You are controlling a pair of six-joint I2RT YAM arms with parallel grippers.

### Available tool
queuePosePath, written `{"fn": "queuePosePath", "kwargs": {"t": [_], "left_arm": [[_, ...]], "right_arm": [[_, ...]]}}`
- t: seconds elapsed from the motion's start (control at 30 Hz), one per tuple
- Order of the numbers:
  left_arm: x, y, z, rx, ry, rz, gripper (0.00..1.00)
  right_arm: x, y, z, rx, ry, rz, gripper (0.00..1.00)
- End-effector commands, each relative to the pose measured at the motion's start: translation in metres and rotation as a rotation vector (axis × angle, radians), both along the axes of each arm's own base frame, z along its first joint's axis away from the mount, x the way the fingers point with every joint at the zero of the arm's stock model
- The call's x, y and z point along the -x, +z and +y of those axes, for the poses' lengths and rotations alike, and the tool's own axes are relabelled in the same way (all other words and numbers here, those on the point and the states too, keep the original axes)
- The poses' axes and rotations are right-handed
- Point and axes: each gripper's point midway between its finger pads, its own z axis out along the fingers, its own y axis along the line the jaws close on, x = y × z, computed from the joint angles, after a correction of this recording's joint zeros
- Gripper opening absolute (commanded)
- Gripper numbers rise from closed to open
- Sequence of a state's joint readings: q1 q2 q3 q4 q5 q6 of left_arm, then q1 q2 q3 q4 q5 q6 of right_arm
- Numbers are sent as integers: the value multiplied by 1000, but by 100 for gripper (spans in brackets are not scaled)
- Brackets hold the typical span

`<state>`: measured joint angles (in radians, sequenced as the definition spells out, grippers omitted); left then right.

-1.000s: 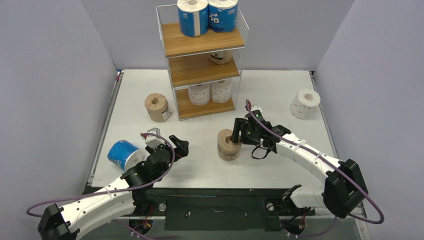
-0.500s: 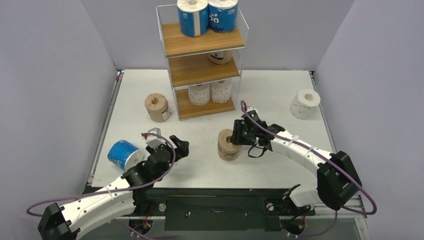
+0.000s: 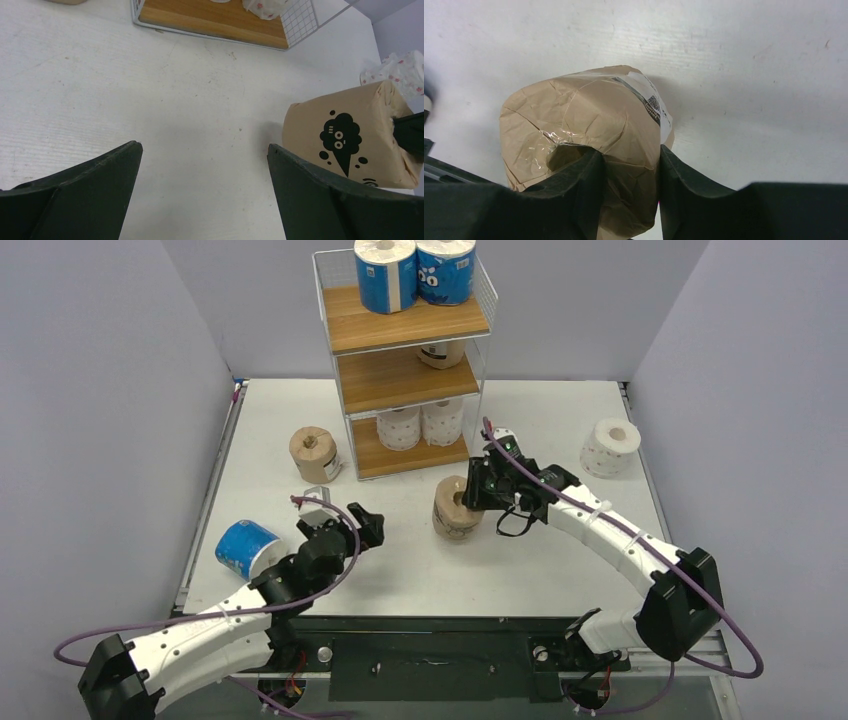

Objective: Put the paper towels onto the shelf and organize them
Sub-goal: Pick up the paper towel from the center of the board.

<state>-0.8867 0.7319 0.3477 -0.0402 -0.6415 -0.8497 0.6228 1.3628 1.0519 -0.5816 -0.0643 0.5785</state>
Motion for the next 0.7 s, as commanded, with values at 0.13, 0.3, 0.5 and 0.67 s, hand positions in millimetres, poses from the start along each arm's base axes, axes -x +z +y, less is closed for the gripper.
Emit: {"fn": "queuePosePath", "kwargs": {"t": [0.13,0.3,0.5,0.67], "left_arm": [[-28,95,-25,59,-36,-239,96],[-40,133,-38,19,-83,-399,96],[-51,166,-62,-81,-168,-571,96],[-61,181,-81,-144,-198,-736,96]], "right_arm": [[-31,102,10,-84,-9,-221,29],[-48,142,21,-129,-21,-284,29],[-68,180,33,-172,-38,-335,30],[-92,198,38,-185,-94,-370,30]]}}
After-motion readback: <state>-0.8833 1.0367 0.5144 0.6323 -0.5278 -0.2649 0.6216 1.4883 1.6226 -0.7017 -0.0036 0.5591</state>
